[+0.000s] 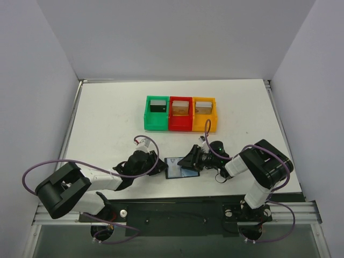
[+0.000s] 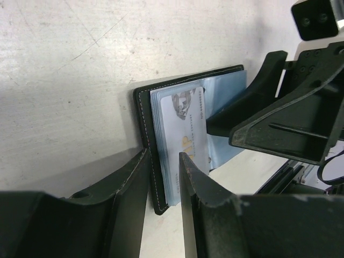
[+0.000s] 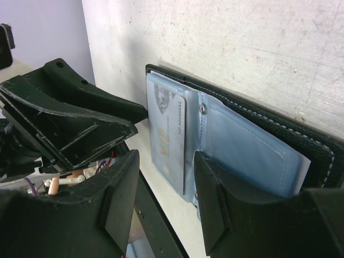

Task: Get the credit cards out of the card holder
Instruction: Remove the credit card from the card holder.

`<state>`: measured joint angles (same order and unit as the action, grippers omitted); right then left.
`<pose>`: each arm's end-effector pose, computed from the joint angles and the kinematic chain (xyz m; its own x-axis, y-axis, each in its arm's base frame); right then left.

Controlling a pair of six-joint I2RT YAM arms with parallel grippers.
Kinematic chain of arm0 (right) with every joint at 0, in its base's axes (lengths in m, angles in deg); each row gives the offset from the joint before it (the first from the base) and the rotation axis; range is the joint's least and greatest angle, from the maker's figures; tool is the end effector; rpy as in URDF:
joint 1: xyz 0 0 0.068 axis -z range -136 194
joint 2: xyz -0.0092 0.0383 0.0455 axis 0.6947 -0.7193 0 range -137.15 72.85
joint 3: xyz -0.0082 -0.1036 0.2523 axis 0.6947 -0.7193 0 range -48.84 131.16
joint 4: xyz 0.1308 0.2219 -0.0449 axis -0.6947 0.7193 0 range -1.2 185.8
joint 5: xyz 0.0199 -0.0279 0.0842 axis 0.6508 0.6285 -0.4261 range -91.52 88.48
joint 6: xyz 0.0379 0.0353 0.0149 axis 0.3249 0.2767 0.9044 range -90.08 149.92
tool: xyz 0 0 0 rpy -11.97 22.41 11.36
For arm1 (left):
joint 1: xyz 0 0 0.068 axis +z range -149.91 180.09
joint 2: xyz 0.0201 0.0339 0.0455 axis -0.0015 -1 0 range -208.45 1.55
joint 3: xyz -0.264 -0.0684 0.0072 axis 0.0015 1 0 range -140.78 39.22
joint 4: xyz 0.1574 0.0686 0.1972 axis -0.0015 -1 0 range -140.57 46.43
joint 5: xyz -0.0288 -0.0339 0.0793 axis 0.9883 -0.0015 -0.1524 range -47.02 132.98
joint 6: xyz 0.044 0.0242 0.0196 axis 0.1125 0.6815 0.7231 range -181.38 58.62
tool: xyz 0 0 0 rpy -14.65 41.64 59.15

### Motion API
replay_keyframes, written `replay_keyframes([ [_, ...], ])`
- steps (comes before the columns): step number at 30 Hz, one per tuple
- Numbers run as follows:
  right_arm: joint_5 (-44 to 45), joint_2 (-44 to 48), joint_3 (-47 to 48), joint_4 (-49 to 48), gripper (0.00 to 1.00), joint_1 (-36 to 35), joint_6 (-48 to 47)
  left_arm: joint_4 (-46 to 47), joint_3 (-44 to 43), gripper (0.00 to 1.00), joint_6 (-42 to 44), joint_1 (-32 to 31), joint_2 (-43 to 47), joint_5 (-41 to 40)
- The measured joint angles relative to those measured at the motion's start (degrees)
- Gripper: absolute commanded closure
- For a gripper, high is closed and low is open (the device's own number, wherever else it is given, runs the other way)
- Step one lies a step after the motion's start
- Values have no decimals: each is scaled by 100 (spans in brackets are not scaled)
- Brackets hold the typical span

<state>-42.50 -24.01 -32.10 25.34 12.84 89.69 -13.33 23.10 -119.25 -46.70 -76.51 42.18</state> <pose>0.2012 0.1489 0.1156 -0.9255 0.2027 -0.3199 -0.2553 0.2898 0.9224 0.1558 -0.1650 0.1262 -0.8017 -0.3834 -0.4585 0.0785 0.6930 -0.7166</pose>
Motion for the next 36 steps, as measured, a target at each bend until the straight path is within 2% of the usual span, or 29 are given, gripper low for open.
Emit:
replay_keyframes([
  [12,0,0,0,0,58,0,0,-11,0,62,-17,-61,315,-92],
  [28,0,0,0,0,58,0,0,146,-138,63,-24,-179,-291,-61],
  [36,-20,-35,0,-57,58,0,4,317,-203,71,-24,-210,-531,-68],
])
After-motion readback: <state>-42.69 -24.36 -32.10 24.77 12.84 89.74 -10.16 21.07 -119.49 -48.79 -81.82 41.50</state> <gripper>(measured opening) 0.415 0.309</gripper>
